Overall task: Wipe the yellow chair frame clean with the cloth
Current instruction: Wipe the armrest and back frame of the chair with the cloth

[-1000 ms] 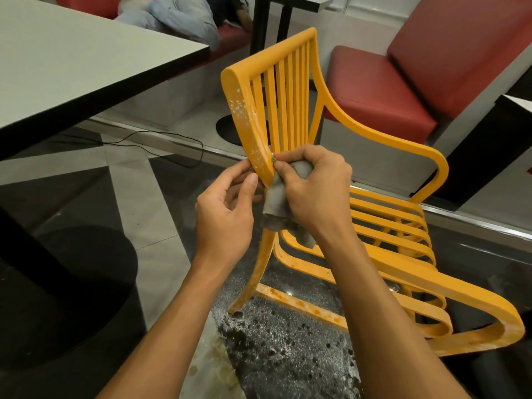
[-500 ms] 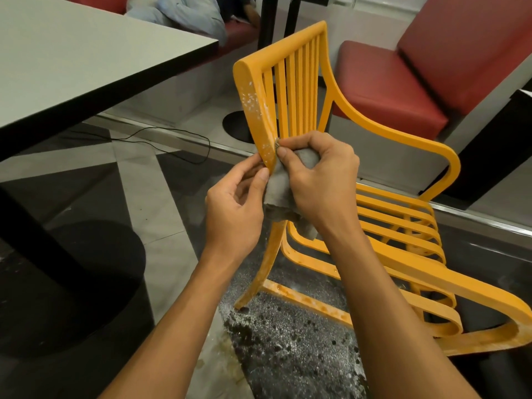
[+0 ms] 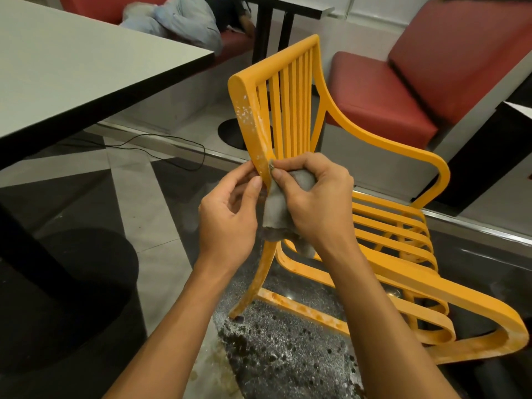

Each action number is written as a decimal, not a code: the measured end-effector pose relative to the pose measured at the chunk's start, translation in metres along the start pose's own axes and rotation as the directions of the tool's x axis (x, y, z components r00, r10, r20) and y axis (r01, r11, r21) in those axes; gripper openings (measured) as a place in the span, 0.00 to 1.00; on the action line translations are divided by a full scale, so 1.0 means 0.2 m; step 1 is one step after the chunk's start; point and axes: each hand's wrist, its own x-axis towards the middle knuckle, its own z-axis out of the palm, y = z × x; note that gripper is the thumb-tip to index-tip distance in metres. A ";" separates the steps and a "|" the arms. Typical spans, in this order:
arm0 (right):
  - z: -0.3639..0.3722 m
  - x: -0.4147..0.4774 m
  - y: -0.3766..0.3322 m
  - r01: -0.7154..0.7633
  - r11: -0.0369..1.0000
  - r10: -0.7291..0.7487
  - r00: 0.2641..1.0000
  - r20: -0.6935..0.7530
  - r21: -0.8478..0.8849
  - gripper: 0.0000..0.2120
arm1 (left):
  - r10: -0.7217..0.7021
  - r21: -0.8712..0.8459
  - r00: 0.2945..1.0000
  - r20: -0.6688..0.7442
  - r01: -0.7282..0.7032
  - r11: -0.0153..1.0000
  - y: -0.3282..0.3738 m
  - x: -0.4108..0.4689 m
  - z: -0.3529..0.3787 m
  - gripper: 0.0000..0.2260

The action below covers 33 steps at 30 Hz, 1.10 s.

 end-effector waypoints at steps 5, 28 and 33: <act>0.00 0.07 -0.01 -0.059 0.998 0.058 0.998 -0.030 -0.037 0.03 | 0.008 0.011 1.000 0.018 -0.008 1.000 0.00 0.00 0.01 0.16; 0.04 0.08 -0.06 0.002 1.000 -0.001 0.998 -0.062 0.012 0.03 | 0.032 -0.022 0.999 0.000 -0.032 0.999 0.00 0.01 -0.03 0.15; 0.02 0.01 -0.02 0.017 0.998 -0.014 0.999 -0.042 0.058 0.05 | 0.018 -0.028 1.000 -0.005 -0.018 0.999 0.01 0.01 -0.03 0.15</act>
